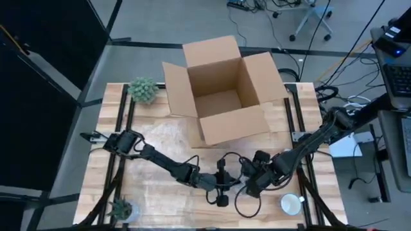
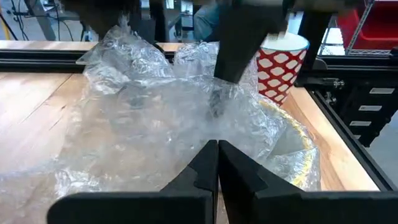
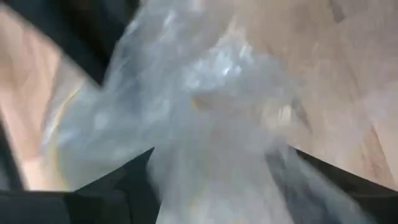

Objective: Wrap mug
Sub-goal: Wrap the orange mug with bubble wrap

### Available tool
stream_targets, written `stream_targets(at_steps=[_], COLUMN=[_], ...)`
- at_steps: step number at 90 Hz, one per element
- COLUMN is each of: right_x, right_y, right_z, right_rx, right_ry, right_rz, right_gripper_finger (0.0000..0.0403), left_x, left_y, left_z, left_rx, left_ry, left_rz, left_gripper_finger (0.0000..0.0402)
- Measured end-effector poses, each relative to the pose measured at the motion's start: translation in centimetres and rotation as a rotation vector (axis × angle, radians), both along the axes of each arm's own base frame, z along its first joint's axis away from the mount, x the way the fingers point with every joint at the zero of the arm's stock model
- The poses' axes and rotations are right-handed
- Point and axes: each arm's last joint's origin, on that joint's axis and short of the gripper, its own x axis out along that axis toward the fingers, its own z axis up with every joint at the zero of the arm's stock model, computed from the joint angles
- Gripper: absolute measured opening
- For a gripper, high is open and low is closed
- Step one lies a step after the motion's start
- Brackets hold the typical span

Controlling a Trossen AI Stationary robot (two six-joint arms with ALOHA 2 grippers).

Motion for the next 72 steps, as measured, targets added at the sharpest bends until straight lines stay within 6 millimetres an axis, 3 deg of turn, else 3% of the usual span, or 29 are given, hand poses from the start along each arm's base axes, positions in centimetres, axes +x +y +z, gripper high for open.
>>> stream_targets(at_steps=[13,25,32,46,72], right_x=[-0.1,0.9,1.4,1.2,1.3], right_y=[-0.1,0.2,0.5,0.5,0.6], right_z=[2.3,2.9,1.8,-1.7,-4.3], right_rx=[-0.005,-0.048,-0.052,-0.107,-0.149], right_ry=[-0.013,-0.162,-0.195,-0.074,0.012], right_rz=[-0.005,-0.043,-0.048,-0.076,-0.098], right_gripper_finger=[0.0254,0.0254,0.0254,0.0254,0.0254], left_x=[0.0,0.0,0.0,0.0,0.0], left_y=[0.0,0.0,0.0,0.0,0.0], left_z=[0.0,-0.1,-0.1,-0.1,-0.1], left_rx=[0.000,-0.001,-0.001,-0.001,0.005], left_ry=[-0.001,-0.004,-0.004,-0.004,-0.004], left_rz=[-0.001,-0.001,-0.001,-0.001,-0.007], left_gripper_finger=[0.0000,0.0000,0.0000,0.0000,0.0000])
